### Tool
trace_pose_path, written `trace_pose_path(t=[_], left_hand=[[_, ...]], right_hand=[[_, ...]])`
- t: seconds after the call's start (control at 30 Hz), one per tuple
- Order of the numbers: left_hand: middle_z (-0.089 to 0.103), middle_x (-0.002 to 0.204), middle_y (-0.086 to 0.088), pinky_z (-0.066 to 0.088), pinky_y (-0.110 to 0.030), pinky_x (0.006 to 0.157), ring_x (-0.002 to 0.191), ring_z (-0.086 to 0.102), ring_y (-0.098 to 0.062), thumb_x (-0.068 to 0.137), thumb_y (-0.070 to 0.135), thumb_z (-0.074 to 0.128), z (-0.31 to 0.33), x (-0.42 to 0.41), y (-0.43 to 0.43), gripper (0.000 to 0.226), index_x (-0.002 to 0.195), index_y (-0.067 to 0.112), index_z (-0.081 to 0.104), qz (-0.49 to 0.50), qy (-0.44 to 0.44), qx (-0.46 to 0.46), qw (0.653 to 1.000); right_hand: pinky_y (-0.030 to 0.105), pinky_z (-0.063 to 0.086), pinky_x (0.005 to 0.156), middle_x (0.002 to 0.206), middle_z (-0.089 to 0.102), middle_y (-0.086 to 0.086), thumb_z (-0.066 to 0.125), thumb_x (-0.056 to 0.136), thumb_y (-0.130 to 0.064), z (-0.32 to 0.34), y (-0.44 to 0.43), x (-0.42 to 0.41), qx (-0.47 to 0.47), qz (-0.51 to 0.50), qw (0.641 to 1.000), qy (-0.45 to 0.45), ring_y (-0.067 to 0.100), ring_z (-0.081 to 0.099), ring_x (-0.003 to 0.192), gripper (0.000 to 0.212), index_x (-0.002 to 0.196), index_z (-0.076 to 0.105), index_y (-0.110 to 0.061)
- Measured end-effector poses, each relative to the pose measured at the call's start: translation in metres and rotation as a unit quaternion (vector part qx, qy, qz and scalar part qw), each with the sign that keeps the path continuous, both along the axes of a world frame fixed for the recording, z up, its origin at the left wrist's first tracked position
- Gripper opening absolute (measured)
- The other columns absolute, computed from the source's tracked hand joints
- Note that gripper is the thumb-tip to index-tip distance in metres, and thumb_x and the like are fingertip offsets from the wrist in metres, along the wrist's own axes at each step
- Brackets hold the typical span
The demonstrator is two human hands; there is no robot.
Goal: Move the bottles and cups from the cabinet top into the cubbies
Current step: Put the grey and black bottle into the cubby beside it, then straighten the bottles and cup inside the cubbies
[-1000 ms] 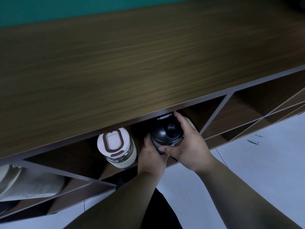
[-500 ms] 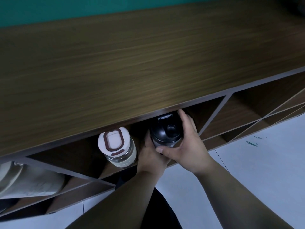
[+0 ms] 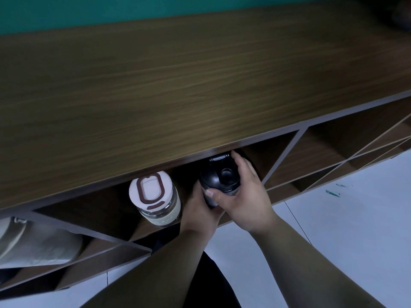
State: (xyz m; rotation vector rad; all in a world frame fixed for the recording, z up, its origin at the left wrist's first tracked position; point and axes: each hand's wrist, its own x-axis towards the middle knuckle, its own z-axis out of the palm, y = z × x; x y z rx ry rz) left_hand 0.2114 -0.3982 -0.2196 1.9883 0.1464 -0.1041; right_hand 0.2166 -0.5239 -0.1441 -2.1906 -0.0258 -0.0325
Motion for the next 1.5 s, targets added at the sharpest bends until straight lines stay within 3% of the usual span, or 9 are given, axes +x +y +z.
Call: trace_pose_path(t=[0.2,0.43,0.6,0.7,0.83,0.97,1.17,1.37,1.5], left_hand=[[0.056,0.104,0.038,0.044,-0.016,0.090,0.108,0.056,0.004,0.082,0.034,0.077,-0.001,-0.001,-0.002,0.067,0.142,0.038,0.047,0.009,0.003,-0.006,1.000],[0.058,0.105,0.038,0.045,-0.024,0.095,0.111,0.057,0.001,0.080,0.032,0.080,0.001,-0.004,-0.003,0.070,0.141,0.038,0.048,0.012,0.017,-0.012,1.000],[0.074,0.125,0.014,0.061,-0.036,0.096,0.118,0.071,-0.009,0.072,0.019,0.090,0.011,-0.015,0.005,0.073,0.135,0.037,0.058,0.003,0.066,-0.101,0.993],[0.073,0.125,0.028,0.053,-0.023,0.106,0.117,0.065,0.011,0.077,0.029,0.091,0.015,-0.047,0.025,0.063,0.129,0.039,0.056,-0.062,0.124,-0.084,0.987],[0.078,0.118,0.005,0.052,-0.053,0.108,0.117,0.072,-0.014,0.075,0.059,0.081,0.020,-0.077,0.068,0.062,0.123,0.023,0.067,-0.066,0.161,-0.043,0.984],[0.079,0.106,0.007,0.057,-0.035,0.089,0.104,0.074,-0.013,0.074,0.051,0.081,0.048,-0.080,0.102,0.045,0.107,0.023,0.072,0.062,0.143,-0.021,0.988],[0.056,0.144,-0.018,0.049,-0.041,0.103,0.130,0.059,-0.036,0.080,0.048,0.077,0.071,-0.059,0.110,0.095,0.153,0.011,0.029,0.121,0.174,0.048,0.976],[0.065,0.108,0.007,0.045,-0.030,0.083,0.113,0.068,-0.024,0.087,0.041,0.071,0.077,-0.051,0.114,0.057,0.137,0.025,0.049,0.072,0.144,0.065,0.985],[0.070,0.120,0.003,0.045,-0.030,0.081,0.109,0.067,-0.021,0.087,0.040,0.071,0.075,-0.053,0.112,0.055,0.136,0.027,0.050,0.079,0.127,0.058,0.987]], right_hand=[[0.002,0.030,0.095,0.154,0.036,-0.013,0.083,0.073,-0.047,0.002,-0.003,0.001,-0.008,0.008,1.000,0.001,0.000,0.037,0.136,0.103,0.155,0.025,-0.025],[0.000,0.029,0.097,0.156,0.033,-0.014,0.085,0.071,-0.045,0.001,-0.006,0.001,0.000,0.017,1.000,0.021,-0.002,0.034,0.138,0.108,0.156,0.021,-0.028],[0.025,0.026,0.117,0.165,0.013,-0.016,0.089,0.056,-0.054,0.000,-0.014,-0.022,0.054,0.012,0.997,0.052,-0.006,0.015,0.148,0.137,0.156,-0.004,-0.039],[0.016,0.017,0.114,0.165,0.010,-0.019,0.084,0.070,-0.049,0.013,-0.011,-0.058,-0.008,0.006,1.000,0.010,-0.004,0.009,0.150,0.119,0.156,0.003,-0.037],[0.010,0.013,0.114,0.157,0.011,-0.034,0.065,0.083,-0.053,0.047,0.023,-0.082,-0.031,0.073,0.994,-0.073,-0.007,0.008,0.148,0.086,0.155,0.022,-0.033],[0.018,0.019,0.114,0.158,0.014,-0.028,0.064,0.084,-0.054,0.061,0.066,-0.063,-0.052,0.134,0.990,-0.005,-0.007,0.011,0.147,0.088,0.156,0.017,-0.034],[0.027,0.040,0.101,0.140,0.046,-0.011,0.075,0.070,-0.049,0.051,0.110,-0.029,-0.022,0.102,0.993,0.057,0.008,0.047,0.130,0.080,0.140,0.041,-0.031],[0.035,0.049,0.092,0.124,0.056,-0.011,0.076,0.072,-0.050,0.047,0.128,-0.020,-0.049,0.076,0.994,0.067,0.012,0.057,0.115,0.057,0.120,0.051,-0.032],[0.029,0.047,0.087,0.119,0.057,-0.014,0.076,0.074,-0.046,0.046,0.127,-0.020,-0.049,0.066,0.994,0.067,0.010,0.058,0.112,0.052,0.118,0.051,-0.033]])
